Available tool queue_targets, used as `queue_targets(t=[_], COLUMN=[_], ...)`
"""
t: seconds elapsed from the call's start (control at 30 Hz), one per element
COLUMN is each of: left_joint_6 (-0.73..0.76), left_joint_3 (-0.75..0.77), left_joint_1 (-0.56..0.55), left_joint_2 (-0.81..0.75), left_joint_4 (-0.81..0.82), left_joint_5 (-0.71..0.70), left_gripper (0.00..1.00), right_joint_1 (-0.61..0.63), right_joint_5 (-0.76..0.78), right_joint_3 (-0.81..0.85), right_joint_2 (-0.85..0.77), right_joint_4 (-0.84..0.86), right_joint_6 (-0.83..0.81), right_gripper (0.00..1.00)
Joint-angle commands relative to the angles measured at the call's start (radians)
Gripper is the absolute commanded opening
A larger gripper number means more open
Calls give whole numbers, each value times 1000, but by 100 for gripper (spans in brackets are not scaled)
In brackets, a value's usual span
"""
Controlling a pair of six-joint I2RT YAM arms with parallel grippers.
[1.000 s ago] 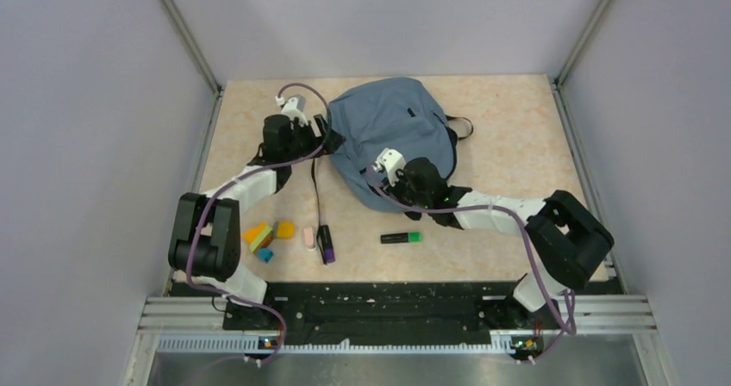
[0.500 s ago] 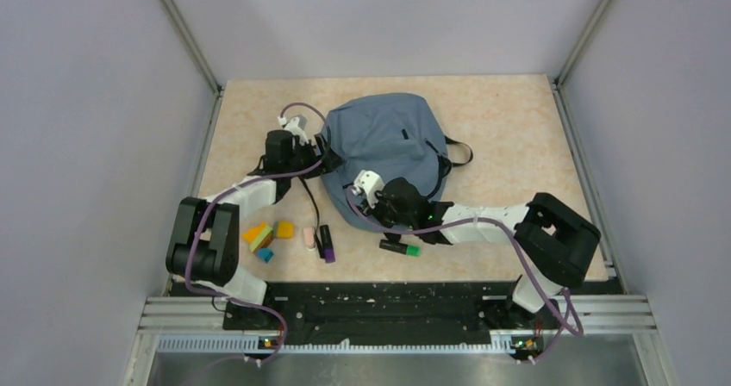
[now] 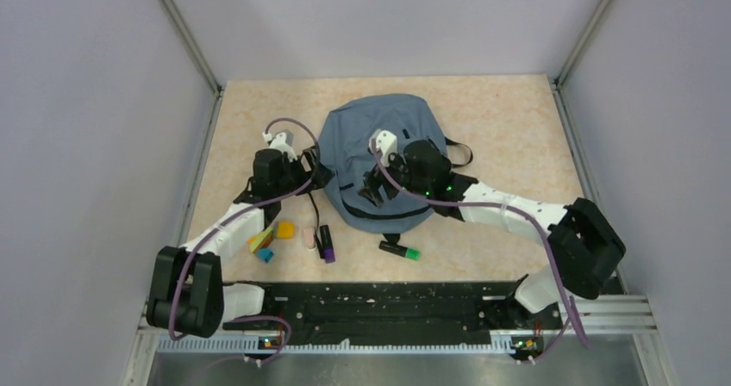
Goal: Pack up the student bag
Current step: Zip the student bag at the center of the board.
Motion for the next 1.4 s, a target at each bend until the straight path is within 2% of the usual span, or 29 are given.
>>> queue_targets(t=[0.0, 0.23, 0.4, 0.53, 0.57, 0.67, 0.73, 0.97, 1.1, 1.2, 1.37], left_joint_6=[-76, -156, -206, -198, -190, -167, -150, -69, -44, -35, -14], left_joint_3=[-55, -106, -154, -144, -142, -158, -169, -215, -220, -219, -220], left_joint_1=[-7, -48, -82, -103, -108, -112, -112, -114, -114, -114, -114], left_joint_2=[-53, -20, 13, 56, 66, 64, 49, -10, -18, -16, -12], left_joint_4=[27, 65, 167, 156, 145, 130, 123, 126, 124, 138, 148], left_joint_5=[31, 56, 78, 63, 62, 58, 56, 44, 39, 57, 79], left_gripper=[82, 83, 85, 84, 78, 47, 32, 13, 3, 0, 0], right_joint_1=[-64, -103, -103, -102, -102, -97, -90, -73, -60, -49, -43], right_joint_5=[-95, -82, -114, -137, -137, -149, -168, -277, -308, -311, -315], right_joint_3=[104, 247, 296, 317, 315, 286, 267, 263, 282, 264, 268], right_joint_2=[78, 307, 398, 450, 457, 464, 466, 504, 534, 539, 561], right_joint_4=[41, 41, 51, 47, 60, 118, 149, 183, 148, 173, 204], right_joint_6=[-1, -59, -101, -138, -148, -196, -238, -332, -388, -419, -448], right_gripper=[74, 72, 71, 68, 67, 67, 66, 64, 62, 62, 61])
